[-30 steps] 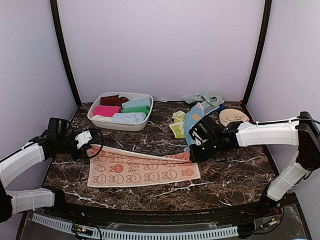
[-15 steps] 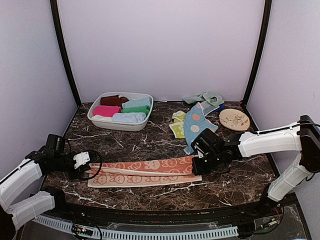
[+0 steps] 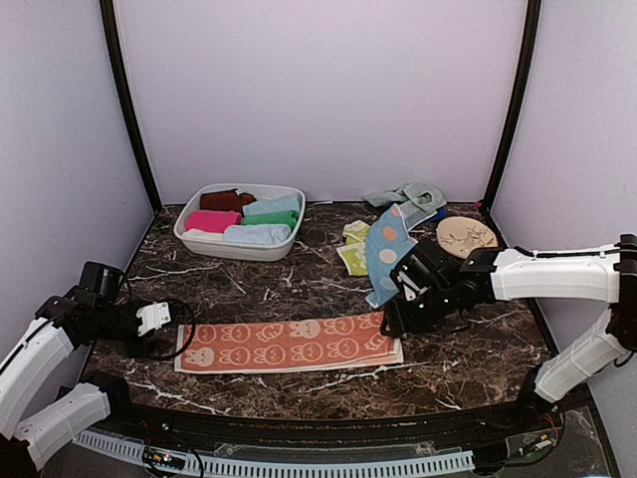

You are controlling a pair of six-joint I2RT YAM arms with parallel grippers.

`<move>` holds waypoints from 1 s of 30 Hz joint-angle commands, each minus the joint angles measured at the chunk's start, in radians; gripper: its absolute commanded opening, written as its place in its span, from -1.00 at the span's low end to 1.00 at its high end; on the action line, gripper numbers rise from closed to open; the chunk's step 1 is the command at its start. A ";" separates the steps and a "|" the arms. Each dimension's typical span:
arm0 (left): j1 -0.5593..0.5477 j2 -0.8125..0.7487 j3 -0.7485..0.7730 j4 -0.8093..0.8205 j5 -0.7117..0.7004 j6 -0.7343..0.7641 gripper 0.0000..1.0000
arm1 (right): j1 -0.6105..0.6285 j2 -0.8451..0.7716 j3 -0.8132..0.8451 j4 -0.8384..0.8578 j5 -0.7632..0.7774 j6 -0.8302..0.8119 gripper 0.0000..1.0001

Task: Roll the towels
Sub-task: Fold the towel at the center of the board, then smooth out the towel at the center of the board.

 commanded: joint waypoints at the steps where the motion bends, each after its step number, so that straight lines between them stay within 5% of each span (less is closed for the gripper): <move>1: 0.005 0.053 0.101 -0.060 0.070 0.030 0.10 | -0.042 0.016 0.127 -0.029 0.002 -0.063 0.29; 11: -0.019 0.239 0.064 0.176 0.091 -0.022 0.10 | -0.130 0.265 0.159 0.178 -0.151 -0.069 -0.04; 15: -0.033 0.320 -0.008 0.310 0.020 -0.006 0.05 | -0.152 0.283 0.105 0.252 -0.181 -0.044 -0.02; 22: -0.038 0.381 -0.093 0.471 -0.091 0.032 -0.01 | -0.153 0.092 0.044 0.234 -0.153 -0.024 0.29; 30: -0.039 0.423 -0.087 0.505 -0.152 0.018 -0.04 | -0.116 -0.071 -0.145 0.316 -0.196 0.084 0.05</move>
